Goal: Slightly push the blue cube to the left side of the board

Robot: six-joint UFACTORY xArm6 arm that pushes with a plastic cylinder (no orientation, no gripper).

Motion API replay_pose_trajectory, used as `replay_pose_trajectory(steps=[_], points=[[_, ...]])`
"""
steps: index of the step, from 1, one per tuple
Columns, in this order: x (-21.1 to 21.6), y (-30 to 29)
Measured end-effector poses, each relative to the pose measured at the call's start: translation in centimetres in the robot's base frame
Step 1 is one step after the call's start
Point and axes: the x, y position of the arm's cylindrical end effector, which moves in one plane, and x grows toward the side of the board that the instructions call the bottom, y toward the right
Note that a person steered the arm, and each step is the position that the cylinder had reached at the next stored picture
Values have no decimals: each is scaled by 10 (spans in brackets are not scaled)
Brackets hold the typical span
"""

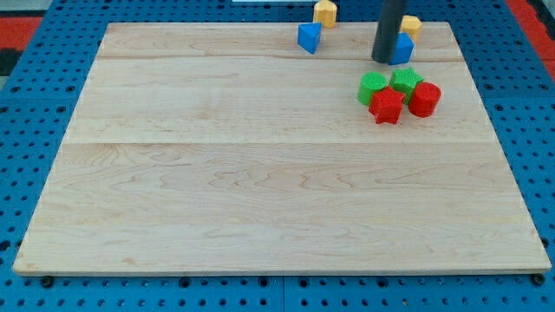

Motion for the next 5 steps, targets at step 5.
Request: replay_pose_trajectory(steps=[5], points=[[-16, 25]])
